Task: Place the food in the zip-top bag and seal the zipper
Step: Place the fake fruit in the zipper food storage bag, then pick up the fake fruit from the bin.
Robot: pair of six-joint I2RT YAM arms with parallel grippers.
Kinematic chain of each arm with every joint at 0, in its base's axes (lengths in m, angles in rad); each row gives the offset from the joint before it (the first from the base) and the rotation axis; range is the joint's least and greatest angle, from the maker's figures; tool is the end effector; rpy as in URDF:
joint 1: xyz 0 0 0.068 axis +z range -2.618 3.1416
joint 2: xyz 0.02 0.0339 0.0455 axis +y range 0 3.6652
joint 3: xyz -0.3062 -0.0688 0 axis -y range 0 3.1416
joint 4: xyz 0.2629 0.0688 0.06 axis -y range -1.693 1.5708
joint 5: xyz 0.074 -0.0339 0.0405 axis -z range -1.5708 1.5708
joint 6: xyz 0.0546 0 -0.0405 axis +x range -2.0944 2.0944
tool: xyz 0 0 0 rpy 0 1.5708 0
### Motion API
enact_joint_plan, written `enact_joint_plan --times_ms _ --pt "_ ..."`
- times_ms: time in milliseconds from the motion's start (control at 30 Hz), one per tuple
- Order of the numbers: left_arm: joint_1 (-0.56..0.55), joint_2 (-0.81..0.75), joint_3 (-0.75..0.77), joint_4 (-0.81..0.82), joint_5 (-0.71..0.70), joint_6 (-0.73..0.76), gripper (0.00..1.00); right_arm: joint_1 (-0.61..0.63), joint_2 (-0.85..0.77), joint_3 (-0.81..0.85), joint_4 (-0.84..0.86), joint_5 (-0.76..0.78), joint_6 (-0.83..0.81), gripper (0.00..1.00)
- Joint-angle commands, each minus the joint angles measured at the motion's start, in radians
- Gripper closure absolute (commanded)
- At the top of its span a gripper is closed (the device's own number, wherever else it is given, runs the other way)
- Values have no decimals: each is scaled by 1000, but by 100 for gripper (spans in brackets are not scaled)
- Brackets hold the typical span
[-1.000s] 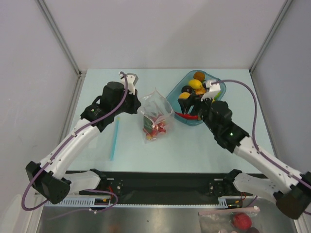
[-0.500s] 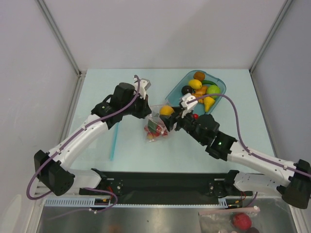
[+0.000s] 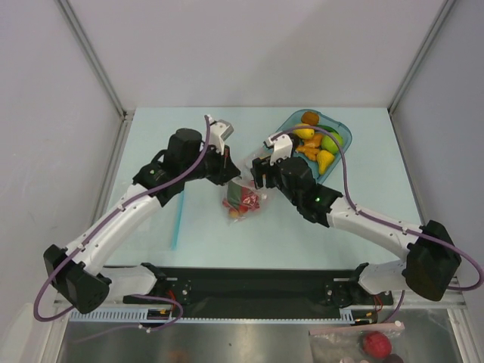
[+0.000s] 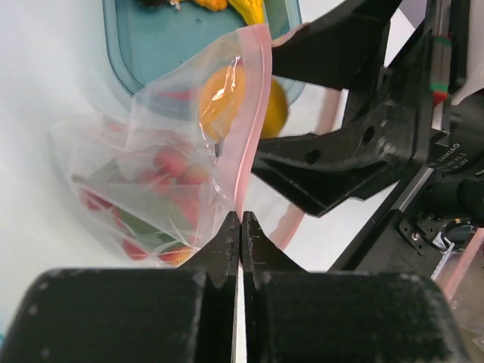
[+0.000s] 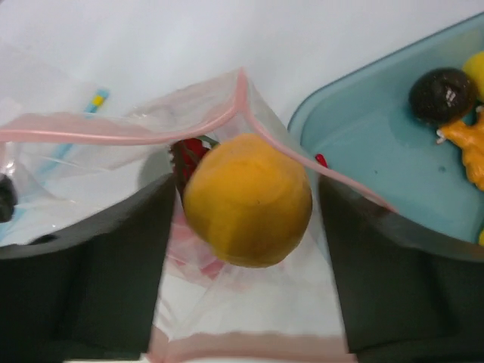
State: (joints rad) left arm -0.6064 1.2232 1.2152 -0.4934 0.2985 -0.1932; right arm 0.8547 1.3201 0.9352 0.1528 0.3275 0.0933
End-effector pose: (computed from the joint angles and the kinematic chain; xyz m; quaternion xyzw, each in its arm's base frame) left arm 0.2289 -0.1783 0.3986 0.2487 0.8172 -0.3140 0.4144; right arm 0.2316 0.2393 0.3381 -0.1936 0.7559 0.1657 0.6030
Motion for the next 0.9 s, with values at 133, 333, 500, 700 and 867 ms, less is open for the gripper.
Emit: enact_joint_plan --times_ms 133,333,500,700,867 --pt "80 62 26 -17 19 -29 100 40 -33 70 -56 16 6 0" --pt "131 81 32 -37 -24 -34 99 29 -175 -10 2 -12 14 3" --pt "132 64 30 -54 -140 -28 99 -99 -286 -84 25 2 104 8" --pt "131 41 27 -51 -182 -26 100 -336 -305 -124 -48 -96 299 14" --pt "132 18 21 -45 -197 -26 100 -508 -115 -4 -195 -192 375 15"
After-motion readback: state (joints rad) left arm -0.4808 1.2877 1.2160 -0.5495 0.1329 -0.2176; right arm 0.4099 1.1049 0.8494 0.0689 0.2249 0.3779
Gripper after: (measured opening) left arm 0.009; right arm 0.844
